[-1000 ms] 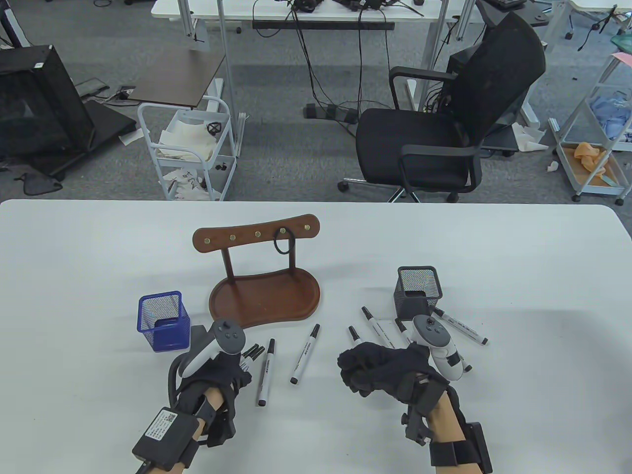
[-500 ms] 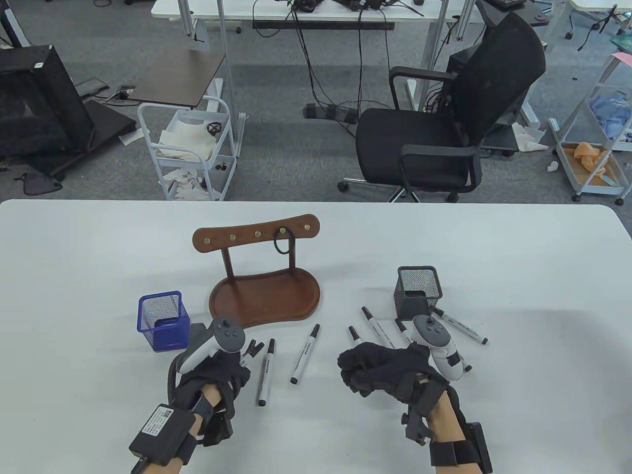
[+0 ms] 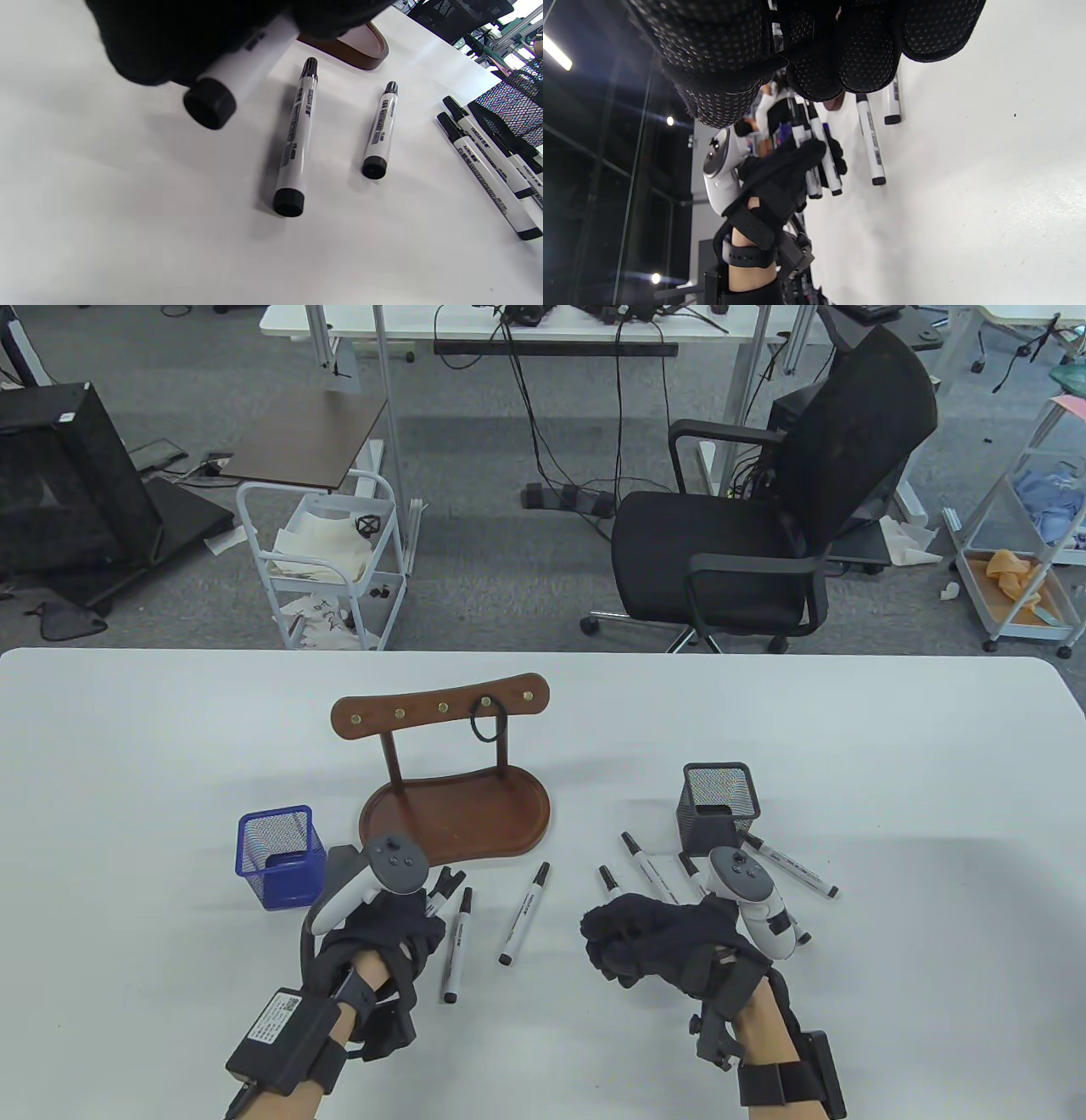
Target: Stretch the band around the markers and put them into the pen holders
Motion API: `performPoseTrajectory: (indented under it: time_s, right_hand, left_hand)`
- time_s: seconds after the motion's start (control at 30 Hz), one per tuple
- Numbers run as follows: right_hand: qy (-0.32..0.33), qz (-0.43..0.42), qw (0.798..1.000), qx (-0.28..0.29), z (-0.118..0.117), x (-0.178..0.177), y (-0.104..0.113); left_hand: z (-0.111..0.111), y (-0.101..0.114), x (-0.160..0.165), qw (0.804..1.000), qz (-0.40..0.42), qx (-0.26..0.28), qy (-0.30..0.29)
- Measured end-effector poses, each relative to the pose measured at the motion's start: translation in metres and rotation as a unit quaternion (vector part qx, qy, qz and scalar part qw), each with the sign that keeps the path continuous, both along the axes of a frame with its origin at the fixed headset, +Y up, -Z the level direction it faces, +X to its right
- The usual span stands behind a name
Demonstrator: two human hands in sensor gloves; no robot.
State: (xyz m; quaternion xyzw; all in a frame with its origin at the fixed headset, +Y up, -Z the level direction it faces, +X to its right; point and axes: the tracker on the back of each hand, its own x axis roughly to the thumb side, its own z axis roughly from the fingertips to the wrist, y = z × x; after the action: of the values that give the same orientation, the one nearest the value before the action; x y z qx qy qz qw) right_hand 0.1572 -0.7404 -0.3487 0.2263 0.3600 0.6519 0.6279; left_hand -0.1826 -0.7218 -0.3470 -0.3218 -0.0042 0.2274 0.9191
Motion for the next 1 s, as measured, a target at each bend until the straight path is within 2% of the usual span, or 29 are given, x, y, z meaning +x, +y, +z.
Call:
performPoseTrajectory:
  time_s: [0.43,0.7,1.0]
  right_hand:
    - [0.001,-0.005,1.000,0.000,0.000,0.000,0.000]
    - [0.002,-0.009,1.000,-0.001,0.000,0.001,0.001]
    - [0.001,-0.011,1.000,0.001,-0.001,0.001,0.001]
  left_hand:
    - [-0.005,0.006,0.015,1.000,0.013,0.004,0.006]
    - [-0.010,-0.001,0.022,0.999,0.004,0.020,0.028]
    - [-0.011,-0.011,0.025,0.999,0.005,0.014,0.035]
